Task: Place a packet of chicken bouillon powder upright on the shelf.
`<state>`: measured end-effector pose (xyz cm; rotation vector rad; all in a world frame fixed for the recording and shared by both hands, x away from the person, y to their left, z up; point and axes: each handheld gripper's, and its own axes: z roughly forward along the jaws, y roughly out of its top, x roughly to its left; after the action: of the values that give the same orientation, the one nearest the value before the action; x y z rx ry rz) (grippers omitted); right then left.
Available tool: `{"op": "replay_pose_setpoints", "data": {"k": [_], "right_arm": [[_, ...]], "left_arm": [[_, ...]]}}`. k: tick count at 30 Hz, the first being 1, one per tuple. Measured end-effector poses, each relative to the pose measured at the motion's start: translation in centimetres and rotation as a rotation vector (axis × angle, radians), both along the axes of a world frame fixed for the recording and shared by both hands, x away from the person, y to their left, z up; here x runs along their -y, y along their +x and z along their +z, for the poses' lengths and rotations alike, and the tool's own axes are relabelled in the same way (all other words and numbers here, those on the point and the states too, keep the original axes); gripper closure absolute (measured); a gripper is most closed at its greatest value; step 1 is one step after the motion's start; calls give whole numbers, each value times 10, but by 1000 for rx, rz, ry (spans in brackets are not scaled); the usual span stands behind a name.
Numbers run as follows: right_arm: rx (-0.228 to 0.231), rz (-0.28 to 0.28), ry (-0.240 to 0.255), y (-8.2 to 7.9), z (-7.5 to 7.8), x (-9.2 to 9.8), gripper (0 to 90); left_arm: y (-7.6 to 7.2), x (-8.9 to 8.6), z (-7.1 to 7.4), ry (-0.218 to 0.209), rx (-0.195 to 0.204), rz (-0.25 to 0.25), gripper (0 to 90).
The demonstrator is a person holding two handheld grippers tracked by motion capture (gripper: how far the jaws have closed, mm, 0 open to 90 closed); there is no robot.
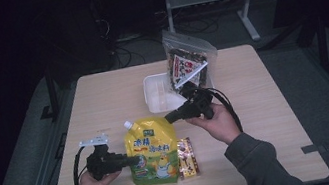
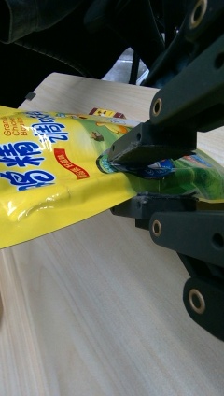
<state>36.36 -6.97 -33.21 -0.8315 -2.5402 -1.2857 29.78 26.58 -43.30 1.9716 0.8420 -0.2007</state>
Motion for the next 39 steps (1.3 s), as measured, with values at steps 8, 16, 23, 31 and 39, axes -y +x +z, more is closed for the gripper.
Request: {"op": "replay_pose_setpoints", "data": {"k": [8,16,23,31,39], "right_arm": [[-52,52,-26,15,3,-3,805],[-124,130,-40,31,-3,-26,722],[-175,213,-59,31,-7,-45,805],[-195,223,-55,28,-4,-44,874],[-213,245,-31,16,4,-44,888]], "left_arm": [[-1,3,4,16,40,-24,742],[-3,6,7,14,69,-45,749],[-4,7,9,17,81,-55,751],[-4,9,10,37,100,-59,705],[-6,5,15,33,130,-38,574]]}}
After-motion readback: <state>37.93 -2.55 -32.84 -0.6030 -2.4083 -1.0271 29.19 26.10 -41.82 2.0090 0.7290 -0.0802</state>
